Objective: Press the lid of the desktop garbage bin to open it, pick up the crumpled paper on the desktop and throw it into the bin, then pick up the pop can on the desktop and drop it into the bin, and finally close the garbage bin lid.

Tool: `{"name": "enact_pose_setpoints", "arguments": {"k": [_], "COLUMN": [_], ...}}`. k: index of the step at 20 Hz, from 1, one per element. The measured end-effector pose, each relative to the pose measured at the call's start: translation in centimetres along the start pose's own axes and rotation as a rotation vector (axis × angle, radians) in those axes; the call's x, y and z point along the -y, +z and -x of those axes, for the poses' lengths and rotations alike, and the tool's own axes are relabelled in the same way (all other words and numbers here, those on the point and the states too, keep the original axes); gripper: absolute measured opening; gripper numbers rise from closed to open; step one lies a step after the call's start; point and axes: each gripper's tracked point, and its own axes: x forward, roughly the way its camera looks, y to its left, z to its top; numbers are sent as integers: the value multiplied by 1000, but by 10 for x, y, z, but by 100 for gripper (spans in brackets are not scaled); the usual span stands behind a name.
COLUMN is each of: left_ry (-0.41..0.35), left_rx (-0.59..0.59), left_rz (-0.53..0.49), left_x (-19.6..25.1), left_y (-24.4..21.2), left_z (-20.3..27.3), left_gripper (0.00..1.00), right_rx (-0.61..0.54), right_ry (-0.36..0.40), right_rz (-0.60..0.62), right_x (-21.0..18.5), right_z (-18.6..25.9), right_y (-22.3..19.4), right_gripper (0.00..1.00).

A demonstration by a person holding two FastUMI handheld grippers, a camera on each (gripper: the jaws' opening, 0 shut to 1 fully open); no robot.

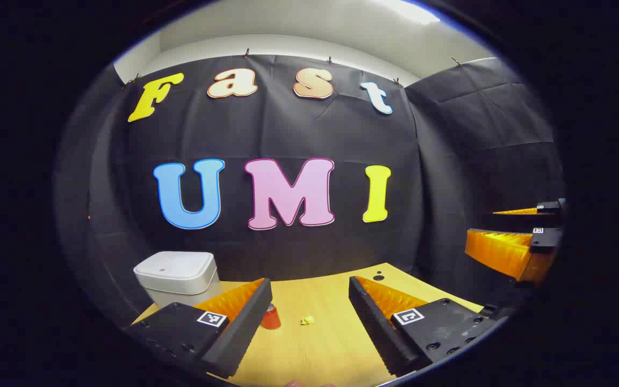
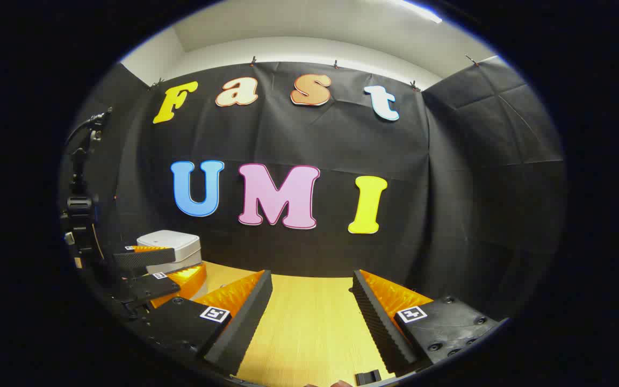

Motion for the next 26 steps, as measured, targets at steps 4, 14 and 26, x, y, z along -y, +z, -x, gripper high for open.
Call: {"name": "enact_pose_setpoints", "arguments": {"k": [4,14,26], "left_ry": [-50,-84,-44], "left_rx": [6,27,-23], "left_rz": [8,-13,-15], "left_x": [25,38,4], "left_y": [3,18,2], "left_z": [-18,-30,-34], "left_gripper": [96,96,98], "right_rx": [-5,0,10], "right_ry": [-41,-52,-40], "right_rz": [27,38,55], "right_x": [16,33,21], "right_z": [9,4,-10], "right_y": [-2,1,3], "right_gripper": [96,96,96]}}
